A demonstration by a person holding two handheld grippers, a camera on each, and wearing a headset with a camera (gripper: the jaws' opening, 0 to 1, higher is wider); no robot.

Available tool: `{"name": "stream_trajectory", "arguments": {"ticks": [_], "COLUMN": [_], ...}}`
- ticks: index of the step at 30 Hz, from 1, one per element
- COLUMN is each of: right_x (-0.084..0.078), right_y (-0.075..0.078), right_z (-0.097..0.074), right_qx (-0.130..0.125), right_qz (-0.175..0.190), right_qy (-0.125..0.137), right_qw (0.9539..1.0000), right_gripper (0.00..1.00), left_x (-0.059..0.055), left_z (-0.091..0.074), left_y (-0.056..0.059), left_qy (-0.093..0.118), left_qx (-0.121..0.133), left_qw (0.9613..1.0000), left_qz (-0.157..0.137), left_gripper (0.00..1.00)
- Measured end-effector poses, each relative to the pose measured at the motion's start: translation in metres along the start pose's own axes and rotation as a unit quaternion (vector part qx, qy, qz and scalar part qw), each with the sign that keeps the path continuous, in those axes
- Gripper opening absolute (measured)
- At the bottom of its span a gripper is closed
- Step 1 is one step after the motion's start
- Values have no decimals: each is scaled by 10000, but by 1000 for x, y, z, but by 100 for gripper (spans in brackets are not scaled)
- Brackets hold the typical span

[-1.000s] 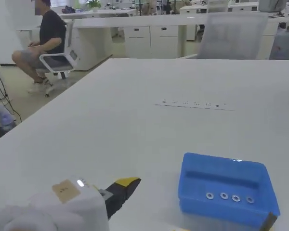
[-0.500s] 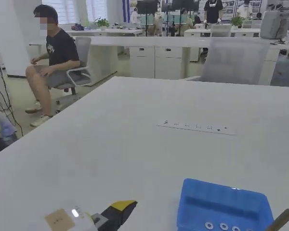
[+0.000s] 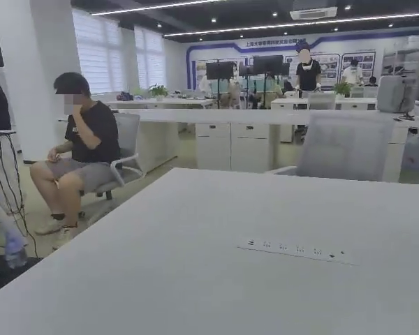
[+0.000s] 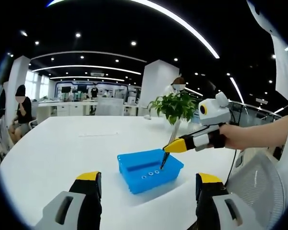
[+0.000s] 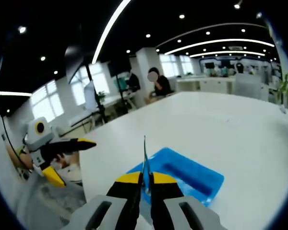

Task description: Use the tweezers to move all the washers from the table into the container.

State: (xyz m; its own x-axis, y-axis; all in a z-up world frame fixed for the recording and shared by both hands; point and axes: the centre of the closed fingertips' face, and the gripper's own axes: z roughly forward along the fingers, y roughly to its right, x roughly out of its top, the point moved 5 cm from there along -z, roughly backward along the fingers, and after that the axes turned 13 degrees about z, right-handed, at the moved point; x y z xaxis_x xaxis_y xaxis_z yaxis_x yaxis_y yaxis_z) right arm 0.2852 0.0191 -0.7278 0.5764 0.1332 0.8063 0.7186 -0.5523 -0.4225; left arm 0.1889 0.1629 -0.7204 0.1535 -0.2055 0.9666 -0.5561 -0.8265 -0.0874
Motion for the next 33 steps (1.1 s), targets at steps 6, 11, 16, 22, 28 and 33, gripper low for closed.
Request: {"name": "stream_trajectory", "arguments": {"ticks": [6,11,16,22,28,33], "right_x": [10,15,13,1,-8,-11], "right_y": [9,16,22,24,25,24], "right_z": [19,46,68,83,87,88], "right_qx": [53,105,84,97,77,76], "right_qz": [-109,-407,-561,-652,-803,-939], "right_qy": [-83,-294,-463,-730,-921,-977], "right_qw": [9999,9987,9973,9952,9925,9907], "right_gripper": [3,3,3,3,3,3], "left_x": [-1,0,-1,-1,-1,-1], "left_z": [1,1,1,2,2,2], "left_y": [-2,-5,-6,-7,-8,-8], "left_qy": [-38,-27,-46,-44,-39,-40], "left_qx": [23,97,114,111,121,118], "left_qw": [10000,9999,9999,9999,9999,9999], "left_qz": [-25,-57,-64,-56,-62,-54], "left_gripper": [81,81,81,81,81,81]}}
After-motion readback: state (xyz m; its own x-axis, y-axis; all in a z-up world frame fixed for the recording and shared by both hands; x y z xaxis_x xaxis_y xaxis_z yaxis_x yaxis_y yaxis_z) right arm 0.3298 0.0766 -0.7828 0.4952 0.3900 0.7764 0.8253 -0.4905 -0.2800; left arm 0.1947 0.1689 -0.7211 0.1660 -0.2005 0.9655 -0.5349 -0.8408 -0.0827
